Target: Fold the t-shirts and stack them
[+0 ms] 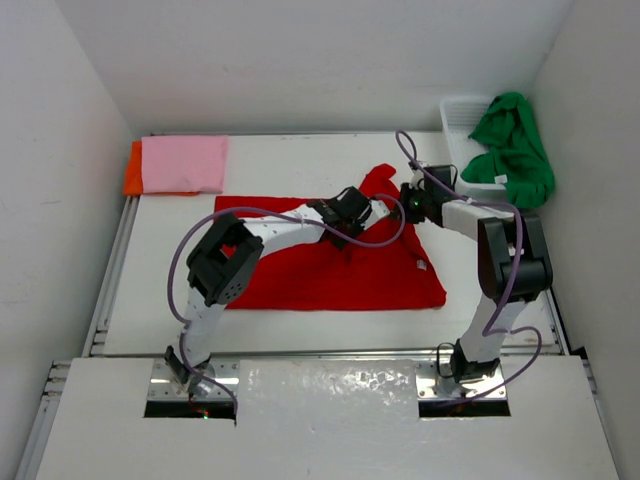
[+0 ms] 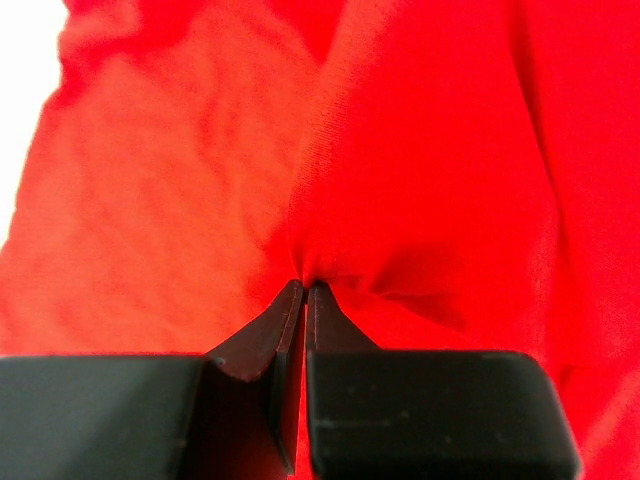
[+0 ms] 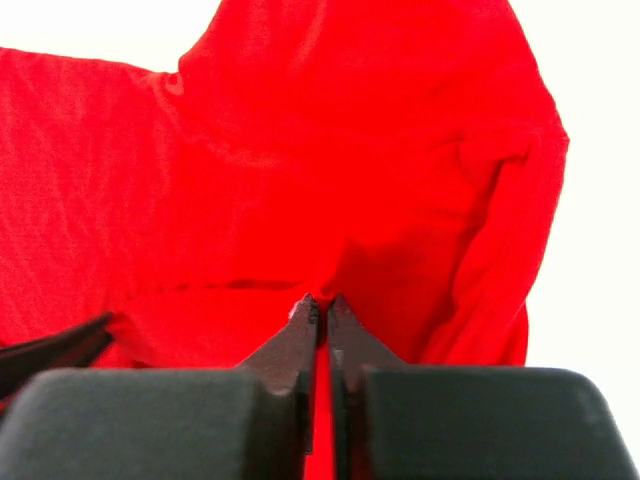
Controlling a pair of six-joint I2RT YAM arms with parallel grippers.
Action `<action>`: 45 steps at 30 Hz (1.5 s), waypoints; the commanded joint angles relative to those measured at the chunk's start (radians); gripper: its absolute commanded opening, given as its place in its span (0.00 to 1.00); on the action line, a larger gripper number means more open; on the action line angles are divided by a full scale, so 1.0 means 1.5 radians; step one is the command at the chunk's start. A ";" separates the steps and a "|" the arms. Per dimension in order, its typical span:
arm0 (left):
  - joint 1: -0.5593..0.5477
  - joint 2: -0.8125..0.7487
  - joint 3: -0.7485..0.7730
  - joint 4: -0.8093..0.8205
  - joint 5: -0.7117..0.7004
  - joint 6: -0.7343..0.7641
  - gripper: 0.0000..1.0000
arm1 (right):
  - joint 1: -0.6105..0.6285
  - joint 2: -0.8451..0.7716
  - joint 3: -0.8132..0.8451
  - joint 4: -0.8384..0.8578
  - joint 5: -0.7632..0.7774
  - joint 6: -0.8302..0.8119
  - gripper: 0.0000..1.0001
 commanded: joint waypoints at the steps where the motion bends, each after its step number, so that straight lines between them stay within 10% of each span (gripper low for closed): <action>1: 0.001 -0.021 -0.001 0.085 -0.074 0.025 0.00 | -0.004 0.011 0.013 0.040 0.001 0.010 0.09; 9: 0.007 0.010 0.002 0.118 -0.151 0.030 0.00 | -0.004 -0.034 0.003 0.002 0.030 -0.030 0.27; 21: 0.020 0.003 0.019 0.051 -0.157 0.008 0.34 | -0.031 -0.198 -0.043 -0.163 0.152 -0.012 0.54; 31: 0.143 -0.215 -0.009 -0.158 0.035 -0.008 0.62 | -0.068 -0.385 -0.219 -0.359 0.188 0.022 0.75; 45: 0.502 -0.428 -0.430 -0.239 0.075 0.064 0.75 | -0.107 -0.387 -0.388 -0.236 0.100 0.096 0.59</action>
